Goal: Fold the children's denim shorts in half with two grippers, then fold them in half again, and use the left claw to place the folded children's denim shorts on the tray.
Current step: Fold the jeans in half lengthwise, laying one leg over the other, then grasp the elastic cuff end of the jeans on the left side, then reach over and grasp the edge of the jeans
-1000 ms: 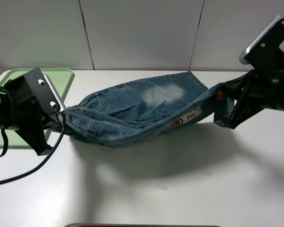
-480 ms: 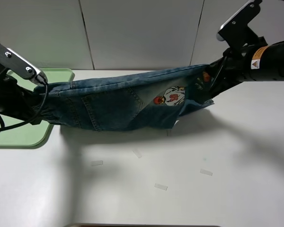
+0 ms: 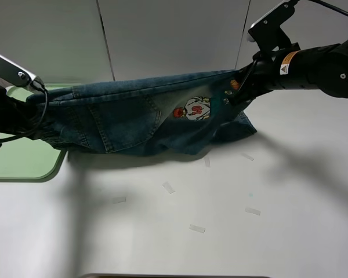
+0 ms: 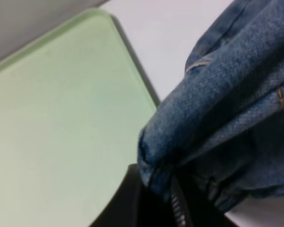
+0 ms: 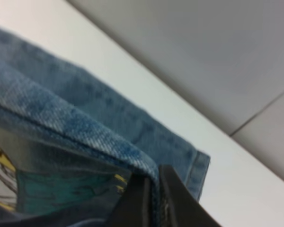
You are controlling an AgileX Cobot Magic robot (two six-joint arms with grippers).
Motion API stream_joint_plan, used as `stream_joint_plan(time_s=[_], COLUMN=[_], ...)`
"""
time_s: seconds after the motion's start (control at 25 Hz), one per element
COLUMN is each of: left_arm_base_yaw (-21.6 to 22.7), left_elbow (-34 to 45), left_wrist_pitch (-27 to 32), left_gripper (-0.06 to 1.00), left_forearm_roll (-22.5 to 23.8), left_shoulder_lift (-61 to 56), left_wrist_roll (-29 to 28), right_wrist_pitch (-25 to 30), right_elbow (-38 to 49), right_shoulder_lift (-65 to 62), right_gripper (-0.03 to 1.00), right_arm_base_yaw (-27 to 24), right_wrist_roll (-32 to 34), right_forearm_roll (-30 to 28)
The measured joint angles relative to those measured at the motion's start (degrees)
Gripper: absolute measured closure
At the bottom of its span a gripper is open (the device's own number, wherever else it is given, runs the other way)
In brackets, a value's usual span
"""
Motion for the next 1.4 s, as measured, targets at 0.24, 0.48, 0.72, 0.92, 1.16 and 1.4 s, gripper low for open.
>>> stream_joint_plan(time_s=[0.24, 0.48, 0.72, 0.92, 1.16, 1.4], left_arm_base_yaw=[0.0, -0.1, -0.1, -0.1, 0.6, 0.6], left_elbow=[0.0, 0.0, 0.0, 0.0, 0.1, 0.1], left_wrist_pitch=[-3.8, -6.4, -6.4, -7.5, -17.5, -20.9], left_gripper=[0.86, 0.86, 0.86, 0.76, 0.22, 0.16], left_forearm_roll=[0.7, 1.4, 1.4, 1.4, 0.3, 0.3], left_shoulder_lift=[5.1, 6.2, 6.4, 8.1, 11.4, 11.4], left_wrist_roll=[0.0, 0.0, 0.0, 0.6, 0.6, 0.6], right_wrist_pitch=[-0.5, -0.3, -0.2, -1.5, -13.1, -17.0], right_elbow=[0.0, 0.0, 0.0, 0.0, 0.0, 0.0], right_shoulder_lift=[0.2, 0.3, 1.8, 3.5, 4.9, 4.9], right_gripper=[0.99, 0.99, 0.99, 0.89, 0.34, 0.28], right_arm_base_yaw=[-2.4, -2.9, -2.9, -3.4, -4.4, -4.4], right_wrist_roll=[0.0, 0.0, 0.0, 0.0, 0.0, -0.3], right_forearm_roll=[0.0, -0.1, -0.1, 0.3, 3.7, 7.6])
